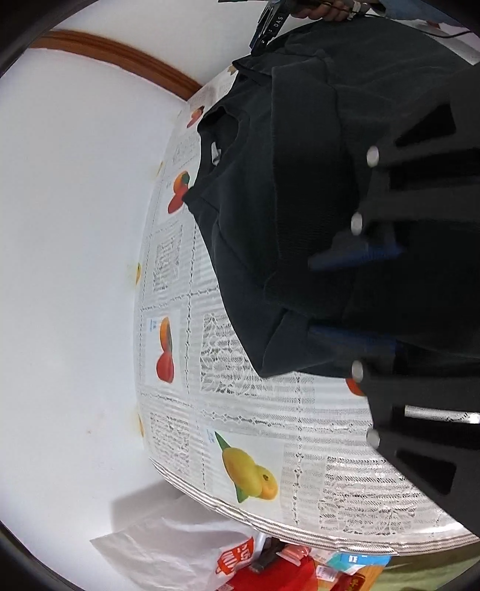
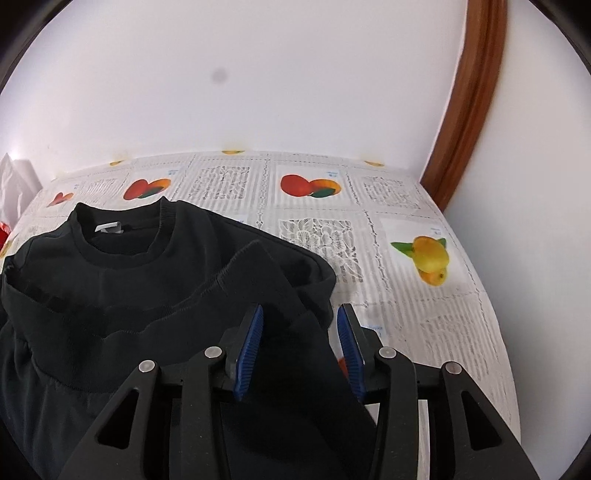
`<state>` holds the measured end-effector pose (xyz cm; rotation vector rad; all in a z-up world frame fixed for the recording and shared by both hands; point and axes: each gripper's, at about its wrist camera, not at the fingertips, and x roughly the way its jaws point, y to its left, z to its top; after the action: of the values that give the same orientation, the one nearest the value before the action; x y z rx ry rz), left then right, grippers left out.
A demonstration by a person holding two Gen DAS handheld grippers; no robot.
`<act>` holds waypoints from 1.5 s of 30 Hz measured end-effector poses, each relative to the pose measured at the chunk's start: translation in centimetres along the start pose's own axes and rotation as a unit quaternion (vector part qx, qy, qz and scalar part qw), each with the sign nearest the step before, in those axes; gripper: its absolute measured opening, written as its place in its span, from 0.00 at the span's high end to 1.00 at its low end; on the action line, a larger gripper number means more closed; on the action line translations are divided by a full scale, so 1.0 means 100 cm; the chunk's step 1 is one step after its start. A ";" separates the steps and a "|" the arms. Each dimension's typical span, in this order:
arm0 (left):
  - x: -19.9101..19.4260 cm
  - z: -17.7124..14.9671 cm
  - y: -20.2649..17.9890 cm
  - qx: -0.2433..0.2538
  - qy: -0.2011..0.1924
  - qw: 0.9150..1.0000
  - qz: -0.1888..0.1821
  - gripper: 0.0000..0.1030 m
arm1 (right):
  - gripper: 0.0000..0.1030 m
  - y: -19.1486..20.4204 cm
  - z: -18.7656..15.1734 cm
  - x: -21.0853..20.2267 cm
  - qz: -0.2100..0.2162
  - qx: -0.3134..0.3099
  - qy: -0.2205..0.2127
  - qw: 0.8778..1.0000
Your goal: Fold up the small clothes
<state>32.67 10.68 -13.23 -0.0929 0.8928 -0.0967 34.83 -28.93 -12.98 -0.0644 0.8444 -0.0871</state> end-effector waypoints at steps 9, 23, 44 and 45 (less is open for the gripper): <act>-0.049 0.000 0.002 -0.030 -0.105 0.994 -0.002 0.91 | 1.00 0.006 0.003 -0.024 0.014 -0.017 -0.061 0.998; -0.027 0.011 0.008 -0.028 -0.062 0.998 -0.012 0.93 | 0.70 -0.029 0.011 -0.009 0.110 0.065 -0.037 0.991; -0.041 -0.011 -0.010 0.042 -0.072 0.996 0.018 0.90 | 0.96 -0.002 0.008 -0.013 0.083 -0.011 -0.069 0.994; -0.046 -0.010 -0.007 0.032 -0.088 0.996 0.013 0.90 | 0.96 -0.005 0.010 -0.018 0.087 -0.006 -0.077 0.993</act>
<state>28.99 10.50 -10.16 -0.0290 0.7145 -0.0921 34.37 -29.25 -10.96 -0.0078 0.6924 0.0856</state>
